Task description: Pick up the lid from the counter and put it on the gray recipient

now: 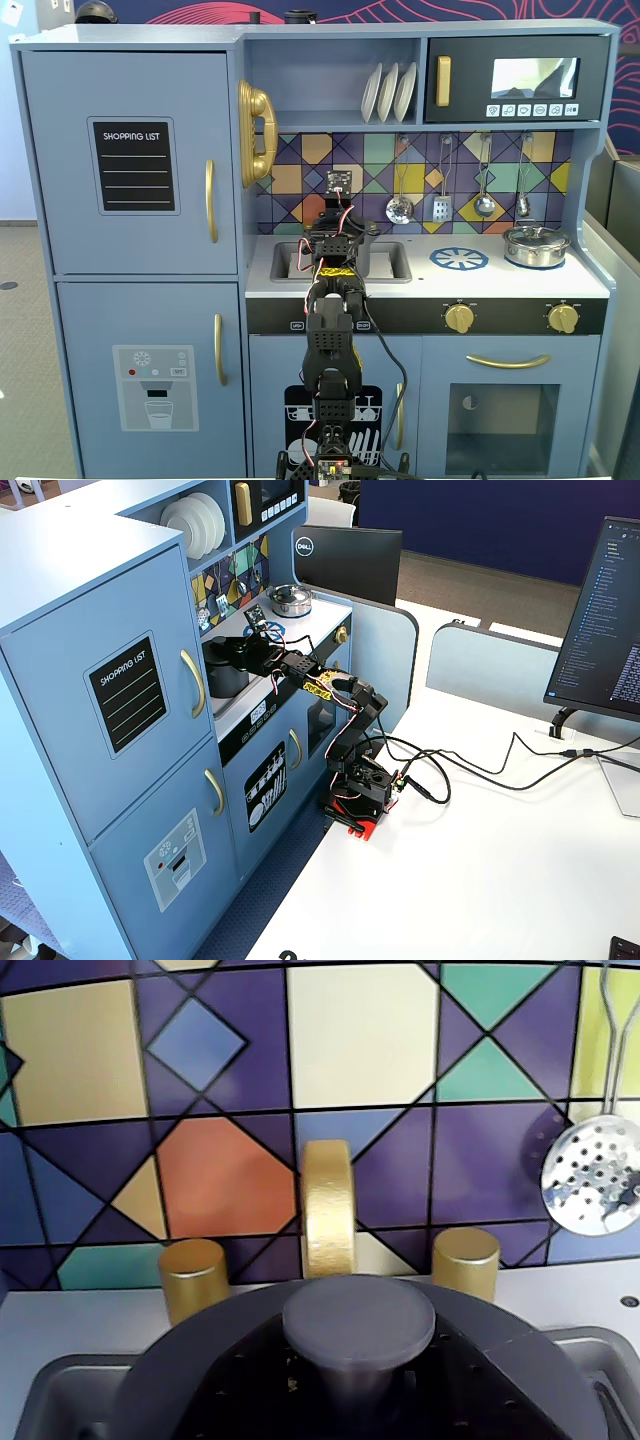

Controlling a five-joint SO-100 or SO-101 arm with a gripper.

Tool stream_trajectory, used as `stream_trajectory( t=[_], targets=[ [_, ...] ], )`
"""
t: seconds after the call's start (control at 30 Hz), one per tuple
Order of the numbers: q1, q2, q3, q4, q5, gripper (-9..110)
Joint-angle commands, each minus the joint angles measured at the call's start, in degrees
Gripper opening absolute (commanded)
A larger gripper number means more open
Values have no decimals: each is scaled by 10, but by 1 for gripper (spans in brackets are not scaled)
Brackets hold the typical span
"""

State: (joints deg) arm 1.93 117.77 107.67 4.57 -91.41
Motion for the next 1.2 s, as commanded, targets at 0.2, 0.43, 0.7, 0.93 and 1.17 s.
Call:
stream_trajectory(
  t=[0.2,0.43,0.7,0.93,1.17],
  targets=[
    [4,7,4,-18,-5,0],
    [6,40,36,-9,-18,0],
    [40,68,46,-9,14,38],
    [54,153,49,71,37,35],
    [2,411,73,428,47,22]
  ],
)
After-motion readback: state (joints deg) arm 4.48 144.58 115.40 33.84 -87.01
